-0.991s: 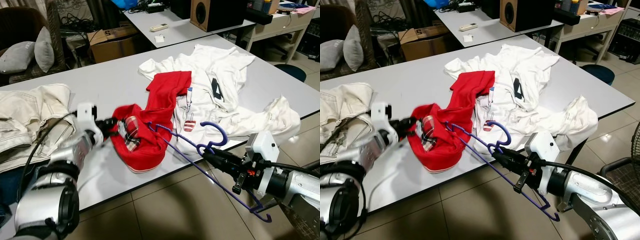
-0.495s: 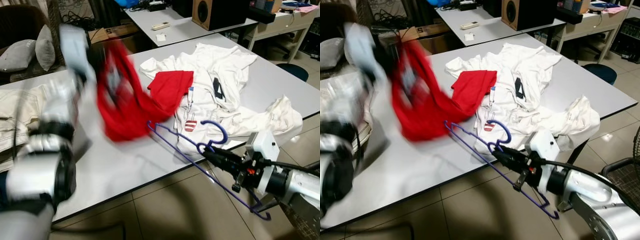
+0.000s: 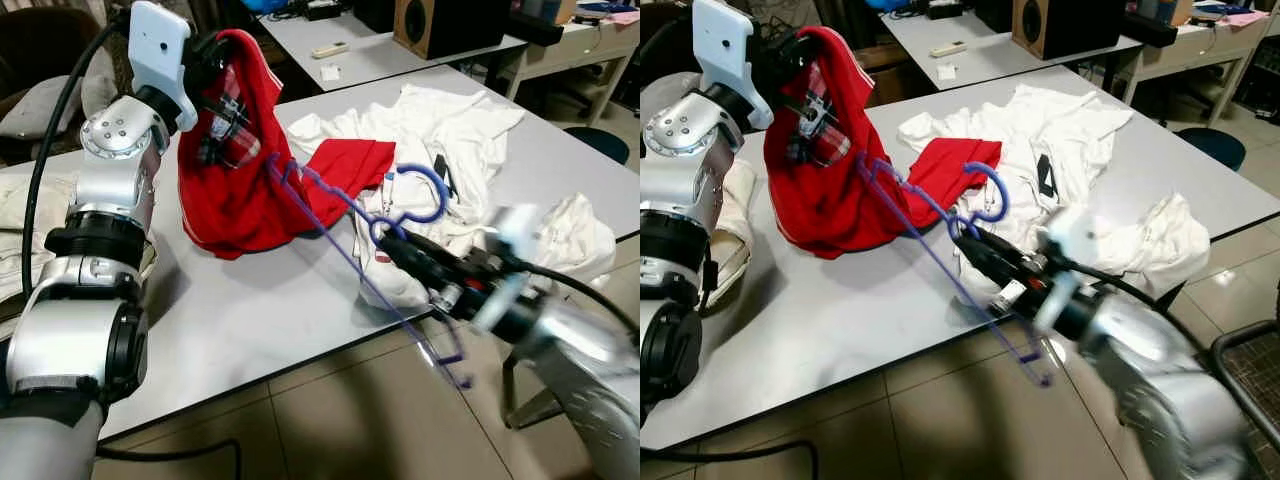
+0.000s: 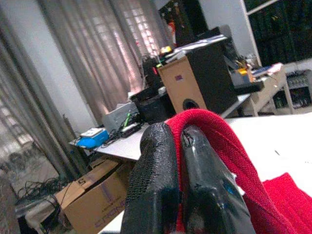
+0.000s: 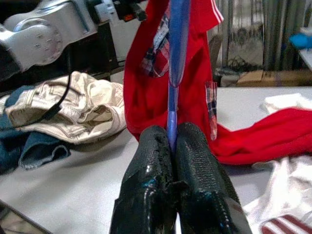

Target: Hang hanger

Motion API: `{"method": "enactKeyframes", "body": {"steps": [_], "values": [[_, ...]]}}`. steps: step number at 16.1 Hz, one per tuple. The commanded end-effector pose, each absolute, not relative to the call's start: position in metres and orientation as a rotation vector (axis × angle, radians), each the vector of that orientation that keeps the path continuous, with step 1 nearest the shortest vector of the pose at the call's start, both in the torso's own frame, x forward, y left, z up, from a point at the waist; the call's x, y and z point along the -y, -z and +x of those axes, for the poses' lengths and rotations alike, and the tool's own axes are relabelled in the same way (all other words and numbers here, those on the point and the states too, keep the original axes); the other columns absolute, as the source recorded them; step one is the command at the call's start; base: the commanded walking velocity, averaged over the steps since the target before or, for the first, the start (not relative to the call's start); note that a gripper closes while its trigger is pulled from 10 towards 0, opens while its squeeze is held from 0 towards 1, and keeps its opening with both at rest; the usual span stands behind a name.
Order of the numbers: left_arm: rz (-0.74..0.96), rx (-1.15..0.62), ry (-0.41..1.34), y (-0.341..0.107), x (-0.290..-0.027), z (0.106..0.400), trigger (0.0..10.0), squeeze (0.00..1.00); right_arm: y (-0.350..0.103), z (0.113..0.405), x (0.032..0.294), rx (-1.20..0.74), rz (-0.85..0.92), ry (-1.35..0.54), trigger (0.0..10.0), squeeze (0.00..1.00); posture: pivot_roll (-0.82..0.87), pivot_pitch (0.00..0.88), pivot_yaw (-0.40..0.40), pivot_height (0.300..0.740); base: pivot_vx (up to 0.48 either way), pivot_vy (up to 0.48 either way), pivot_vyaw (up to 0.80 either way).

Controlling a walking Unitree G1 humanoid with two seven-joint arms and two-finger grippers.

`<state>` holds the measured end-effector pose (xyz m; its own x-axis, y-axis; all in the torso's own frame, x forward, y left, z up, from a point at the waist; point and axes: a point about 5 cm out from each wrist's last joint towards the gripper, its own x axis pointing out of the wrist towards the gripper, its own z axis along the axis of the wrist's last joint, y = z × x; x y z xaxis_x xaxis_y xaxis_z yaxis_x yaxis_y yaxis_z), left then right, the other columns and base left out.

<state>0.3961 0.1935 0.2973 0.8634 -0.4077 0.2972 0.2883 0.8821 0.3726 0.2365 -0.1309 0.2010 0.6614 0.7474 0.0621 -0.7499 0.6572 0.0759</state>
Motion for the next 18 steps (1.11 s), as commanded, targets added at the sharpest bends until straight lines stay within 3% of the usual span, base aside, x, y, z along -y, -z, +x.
{"method": "enactKeyframes", "body": {"steps": [1, 8, 12, 15, 18], "values": [[0.357, 0.377, 0.392, -0.299, -0.192, 0.394, 0.0, 0.0, -0.2, 0.239, 0.126, 0.014, 0.095, -0.848, 10.0, 0.0, 0.01, 0.0, 0.139, 0.74, 0.0, 0.0, 0.0], [0.494, 0.353, 0.56, -0.278, -0.156, 0.38, 0.0, 0.0, -0.21, 0.266, 0.113, 0.065, 0.195, -0.737, 10.0, 0.0, 0.02, 0.0, 0.138, 0.74, 0.0, 0.0, 0.0], [0.537, 0.363, 0.555, -0.28, -0.152, 0.378, 0.0, 0.0, -0.207, 0.27, 0.109, 0.021, 0.279, -0.685, 10.0, 0.0, 0.01, 0.0, 0.138, 0.74, 0.0, 0.0, 0.0], [0.537, 0.359, 0.562, -0.283, -0.142, 0.374, 0.0, 0.0, -0.206, 0.272, 0.101, -0.028, 0.521, -0.63, 10.0, 0.0, 0.01, 0.0, 0.136, 0.74, 0.0, 0.0, 0.0], [0.55, 0.3, 0.593, -0.267, -0.13, 0.375, 0.0, 0.0, -0.197, 0.275, 0.089, -0.113, 0.569, -0.604, 10.0, 0.0, 0.01, 0.0, 0.131, 0.74, 0.0, 0.0, 0.0]]}}
